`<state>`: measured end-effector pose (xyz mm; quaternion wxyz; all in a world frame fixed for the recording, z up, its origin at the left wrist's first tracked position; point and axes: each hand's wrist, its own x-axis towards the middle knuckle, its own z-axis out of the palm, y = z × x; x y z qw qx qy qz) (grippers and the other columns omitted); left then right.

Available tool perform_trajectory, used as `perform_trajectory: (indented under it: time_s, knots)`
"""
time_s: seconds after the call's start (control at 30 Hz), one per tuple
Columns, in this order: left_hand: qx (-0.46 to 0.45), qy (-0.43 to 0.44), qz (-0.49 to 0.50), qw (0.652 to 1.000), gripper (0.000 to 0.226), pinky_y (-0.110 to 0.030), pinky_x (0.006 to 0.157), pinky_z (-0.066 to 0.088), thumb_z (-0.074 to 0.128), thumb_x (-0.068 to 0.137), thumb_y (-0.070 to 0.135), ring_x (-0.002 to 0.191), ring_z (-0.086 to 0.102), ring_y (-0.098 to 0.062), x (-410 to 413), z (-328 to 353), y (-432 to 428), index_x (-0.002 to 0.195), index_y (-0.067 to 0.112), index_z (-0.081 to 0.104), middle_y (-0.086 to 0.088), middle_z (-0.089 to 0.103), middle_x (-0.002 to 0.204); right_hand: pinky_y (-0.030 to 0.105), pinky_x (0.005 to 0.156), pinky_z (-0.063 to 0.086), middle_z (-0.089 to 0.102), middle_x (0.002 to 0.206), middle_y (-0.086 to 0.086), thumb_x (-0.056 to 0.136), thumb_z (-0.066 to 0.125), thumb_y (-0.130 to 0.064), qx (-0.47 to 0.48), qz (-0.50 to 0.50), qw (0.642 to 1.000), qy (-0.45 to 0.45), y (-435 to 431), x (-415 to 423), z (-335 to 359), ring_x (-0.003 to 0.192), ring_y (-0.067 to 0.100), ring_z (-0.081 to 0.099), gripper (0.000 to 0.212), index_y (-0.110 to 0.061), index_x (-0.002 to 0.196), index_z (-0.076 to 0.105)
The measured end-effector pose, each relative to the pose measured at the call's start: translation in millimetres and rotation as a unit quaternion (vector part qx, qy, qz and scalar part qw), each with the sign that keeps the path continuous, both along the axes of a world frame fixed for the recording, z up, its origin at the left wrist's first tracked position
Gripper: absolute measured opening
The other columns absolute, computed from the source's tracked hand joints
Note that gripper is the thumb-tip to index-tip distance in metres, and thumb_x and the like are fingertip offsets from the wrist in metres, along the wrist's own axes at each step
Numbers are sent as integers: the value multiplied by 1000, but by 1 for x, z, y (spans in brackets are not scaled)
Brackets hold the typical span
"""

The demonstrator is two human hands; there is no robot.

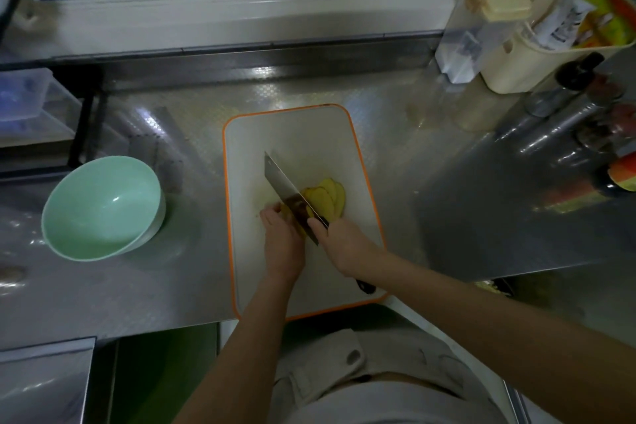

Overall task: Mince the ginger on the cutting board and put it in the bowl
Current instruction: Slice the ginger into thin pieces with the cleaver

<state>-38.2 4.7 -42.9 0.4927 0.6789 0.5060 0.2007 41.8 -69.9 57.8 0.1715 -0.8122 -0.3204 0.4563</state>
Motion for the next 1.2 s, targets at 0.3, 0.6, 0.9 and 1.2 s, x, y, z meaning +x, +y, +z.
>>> perform_trajectory:
  time_s: [0.3, 0.6, 0.9, 1.2]
  knots:
    - [22, 2, -10, 1000, 22, -48, 82, 49, 34, 98, 12, 100, 53, -28, -1, 2, -3, 119, 8, 33, -14, 42, 123, 21, 44, 27, 39, 57, 0, 100, 30, -40, 3, -21, 1000, 0, -22, -4, -7, 49, 10, 36, 47, -16, 60, 36]
    - [9, -8, -2, 1000, 27, -34, 79, 43, 34, 98, 11, 100, 51, -23, -2, 3, -1, 124, 1, 34, -17, 41, 126, 30, 67, 38, 51, 76, 10, 100, 26, -45, 29, -24, 999, 28, -3, -5, -14, 70, 22, 48, 47, -13, 70, 43]
    - [6, -12, 6, 1000, 24, -37, 83, 45, 33, 98, 9, 103, 50, -26, -1, 5, -2, 121, 3, 36, -18, 43, 123, 25, 52, 33, 45, 64, 4, 101, 29, -39, 14, -14, 1000, 23, -26, -7, -21, 55, 15, 42, 42, -23, 63, 34]
    - [28, -11, 0, 1000, 28, -40, 88, 46, 34, 97, 6, 109, 50, -28, -3, 0, -2, 124, 4, 36, -17, 44, 124, 29, 55, 32, 57, 72, 12, 99, 34, -41, 26, -53, 998, 11, -8, -16, -42, 62, 23, 50, 45, -13, 67, 45]
